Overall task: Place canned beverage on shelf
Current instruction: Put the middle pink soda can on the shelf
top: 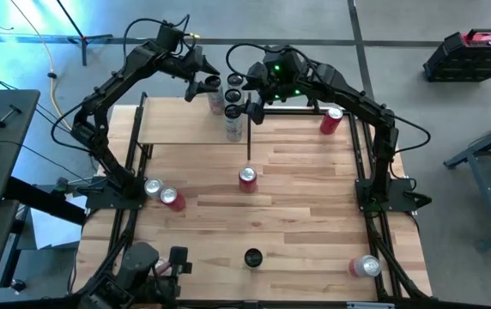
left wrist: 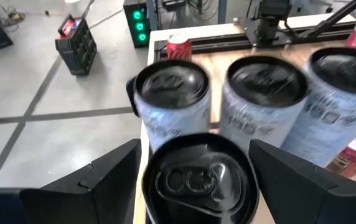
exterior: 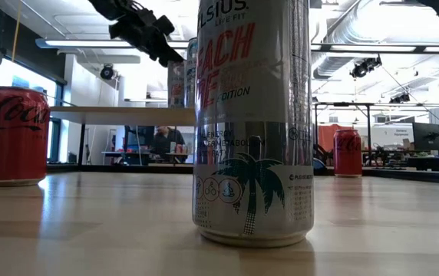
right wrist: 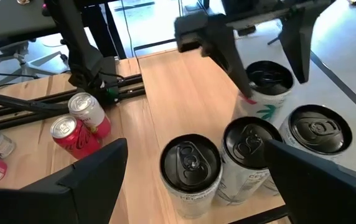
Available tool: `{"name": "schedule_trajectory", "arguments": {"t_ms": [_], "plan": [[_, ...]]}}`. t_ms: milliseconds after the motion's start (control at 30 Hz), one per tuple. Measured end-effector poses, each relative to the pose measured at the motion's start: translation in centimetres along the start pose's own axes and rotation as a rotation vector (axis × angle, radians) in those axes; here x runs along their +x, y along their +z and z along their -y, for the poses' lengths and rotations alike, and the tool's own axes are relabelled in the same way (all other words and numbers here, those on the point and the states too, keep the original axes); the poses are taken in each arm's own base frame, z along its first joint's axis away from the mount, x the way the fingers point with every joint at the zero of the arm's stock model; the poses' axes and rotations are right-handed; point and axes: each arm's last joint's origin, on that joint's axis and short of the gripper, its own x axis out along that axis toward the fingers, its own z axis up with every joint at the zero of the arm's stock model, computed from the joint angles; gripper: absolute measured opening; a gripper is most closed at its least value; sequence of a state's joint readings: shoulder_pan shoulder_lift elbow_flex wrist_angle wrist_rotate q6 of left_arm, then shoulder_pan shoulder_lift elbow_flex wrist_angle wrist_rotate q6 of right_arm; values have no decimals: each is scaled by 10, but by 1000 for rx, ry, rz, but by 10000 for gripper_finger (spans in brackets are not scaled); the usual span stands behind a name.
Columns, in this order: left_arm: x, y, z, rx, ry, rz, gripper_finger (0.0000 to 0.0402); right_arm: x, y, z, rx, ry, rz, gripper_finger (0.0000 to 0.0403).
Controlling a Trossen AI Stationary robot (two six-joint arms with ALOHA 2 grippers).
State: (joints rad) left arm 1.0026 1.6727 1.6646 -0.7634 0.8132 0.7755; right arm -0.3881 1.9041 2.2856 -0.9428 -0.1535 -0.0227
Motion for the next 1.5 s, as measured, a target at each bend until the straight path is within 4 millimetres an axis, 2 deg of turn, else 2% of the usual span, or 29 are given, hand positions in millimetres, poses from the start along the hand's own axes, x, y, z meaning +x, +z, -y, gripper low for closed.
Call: {"name": "schedule_trajectory", "arguments": {"t_ms": [233,700,1167,1500], "plan": [[2,6,6,12,11,-19,290,-1,0,5,14,-7,-3,362],[4,4,6,12,60,-88,290,-1,-1,5,7,-4,-6,362],[2,5,7,46,82,-104,290,-2,0,15,16,-20,4,362],[3,8,7,70,85,-92,290,0,0,19,-50,-20,10,362]]}}
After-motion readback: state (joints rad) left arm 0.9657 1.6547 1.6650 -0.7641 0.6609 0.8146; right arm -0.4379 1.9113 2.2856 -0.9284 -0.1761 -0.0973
